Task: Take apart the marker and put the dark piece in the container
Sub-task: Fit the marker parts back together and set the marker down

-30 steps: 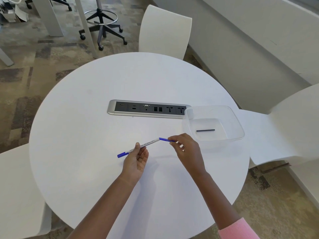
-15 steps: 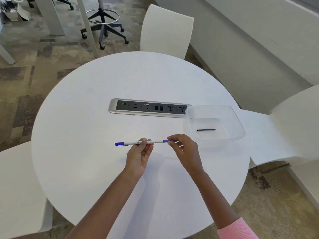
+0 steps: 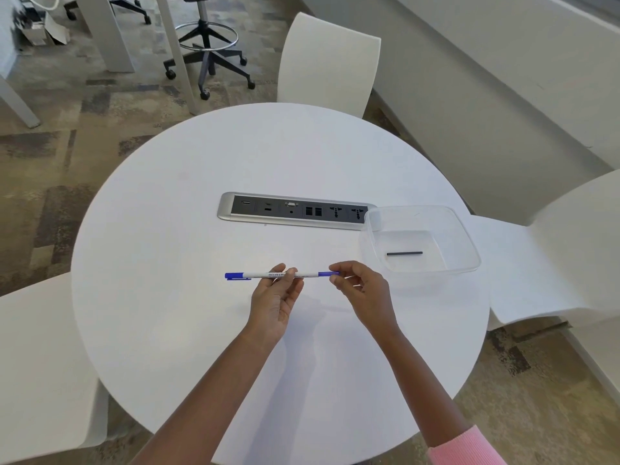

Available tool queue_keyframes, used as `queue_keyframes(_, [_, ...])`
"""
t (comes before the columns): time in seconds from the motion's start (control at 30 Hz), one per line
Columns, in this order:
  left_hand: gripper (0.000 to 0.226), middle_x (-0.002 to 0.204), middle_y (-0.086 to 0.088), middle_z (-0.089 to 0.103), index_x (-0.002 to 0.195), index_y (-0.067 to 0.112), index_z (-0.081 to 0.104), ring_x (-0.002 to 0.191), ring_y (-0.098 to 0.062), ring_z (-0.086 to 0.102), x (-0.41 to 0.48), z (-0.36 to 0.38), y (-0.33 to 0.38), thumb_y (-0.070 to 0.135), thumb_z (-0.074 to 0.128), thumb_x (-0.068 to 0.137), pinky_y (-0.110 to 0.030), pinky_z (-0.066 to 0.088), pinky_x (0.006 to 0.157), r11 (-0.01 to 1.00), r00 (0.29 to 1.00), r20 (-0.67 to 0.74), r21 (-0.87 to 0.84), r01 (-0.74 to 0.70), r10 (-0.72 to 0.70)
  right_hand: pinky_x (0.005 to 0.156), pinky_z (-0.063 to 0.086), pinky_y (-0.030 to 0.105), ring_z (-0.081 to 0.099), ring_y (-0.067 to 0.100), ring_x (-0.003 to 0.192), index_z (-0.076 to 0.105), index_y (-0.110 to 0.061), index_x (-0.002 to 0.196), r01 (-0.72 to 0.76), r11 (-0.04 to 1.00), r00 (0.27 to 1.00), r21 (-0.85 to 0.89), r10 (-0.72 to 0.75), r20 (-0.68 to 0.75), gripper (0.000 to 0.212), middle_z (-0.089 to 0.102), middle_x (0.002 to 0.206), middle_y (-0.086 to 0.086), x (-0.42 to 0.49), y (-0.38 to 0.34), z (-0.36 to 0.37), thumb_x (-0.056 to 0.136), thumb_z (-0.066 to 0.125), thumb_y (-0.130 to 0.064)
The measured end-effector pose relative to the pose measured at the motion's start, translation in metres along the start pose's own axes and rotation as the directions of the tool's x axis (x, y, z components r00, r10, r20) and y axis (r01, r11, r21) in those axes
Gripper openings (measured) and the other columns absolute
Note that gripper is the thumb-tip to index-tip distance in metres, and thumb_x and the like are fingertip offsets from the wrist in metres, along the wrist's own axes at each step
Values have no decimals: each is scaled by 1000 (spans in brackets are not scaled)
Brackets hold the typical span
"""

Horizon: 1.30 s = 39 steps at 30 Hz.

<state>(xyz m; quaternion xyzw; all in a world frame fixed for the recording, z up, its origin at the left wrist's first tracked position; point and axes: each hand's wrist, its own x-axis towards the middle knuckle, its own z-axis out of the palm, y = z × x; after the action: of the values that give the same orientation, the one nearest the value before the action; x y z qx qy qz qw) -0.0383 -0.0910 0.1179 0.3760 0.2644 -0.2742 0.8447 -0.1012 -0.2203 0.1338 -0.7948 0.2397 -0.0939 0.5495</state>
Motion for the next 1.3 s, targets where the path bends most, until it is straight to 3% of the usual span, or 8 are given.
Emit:
queue_keyframes(0.27, [14,87,-9,58,89,7,57,80,-17,60,-1,-2,1,-7,53,88,-21,56,67,1000,1000,12,-13,-25,25,57,42,3,56,-8,58,67,-13,86,-6,1000,999,-4,6,39,8,62,68,-11,-1,-1,3,84,60,-11])
queue_keyframes(0.47, [15,87,-10,58,89,7,57,80,-17,60,0,-5,2,-8,53,88,-20,56,66,999,1000,-8,-19,-28,28,63,45,8,60,9,70,62,-24,90,-1,1000,999,0,1,37,14,63,76,-4,-3,0,6,84,61,-12])
queue_keyframes(0.53, [15,86,-9,59,88,7,56,80,-16,60,0,-5,2,-7,52,89,-20,56,67,1000,1000,-7,-16,-26,26,62,45,6,58,2,65,63,-22,88,7,1000,999,-8,-6,46,16,63,74,-8,-3,-1,6,84,60,-7])
queue_keyframes(0.67, [15,85,-8,58,88,7,56,79,-15,60,-2,-4,1,-7,52,89,-25,56,81,1000,1000,-4,-4,-27,27,60,44,4,57,-4,60,64,-20,81,-2,1000,999,-7,2,50,13,62,70,-10,-3,-1,6,85,58,-10])
queue_keyframes(0.87, [15,86,-8,58,88,6,56,79,-16,60,-2,-2,2,-8,52,89,-29,56,83,1000,1000,-2,0,-20,20,60,44,8,58,4,64,60,-23,88,6,1000,999,-1,-6,40,12,62,74,-8,-4,-1,7,85,59,-12])
queue_keyframes(1.07, [15,86,-9,57,87,6,56,80,-16,59,-3,-1,1,-8,52,89,-35,47,89,1000,1000,-15,12,-7,7,59,43,6,59,10,65,62,-18,78,11,999,1000,-38,-10,20,12,61,71,-12,-3,-2,6,87,55,-12])
queue_keyframes(1.2, [15,86,-9,58,87,6,56,80,-16,59,-3,-1,1,-8,51,89,-34,44,92,1000,1000,-23,2,-5,5,64,46,13,62,19,77,61,-22,83,11,999,999,-33,-10,32,9,63,76,-11,-4,-2,7,84,60,-12])
queue_keyframes(1.3, [16,86,-9,58,88,6,56,80,-16,59,-3,-2,0,-8,50,89,-34,49,88,1000,1000,-11,13,-8,8,71,48,20,61,13,75,63,-20,82,8,998,999,-59,-5,44,13,62,74,-12,-5,0,7,82,61,-7])
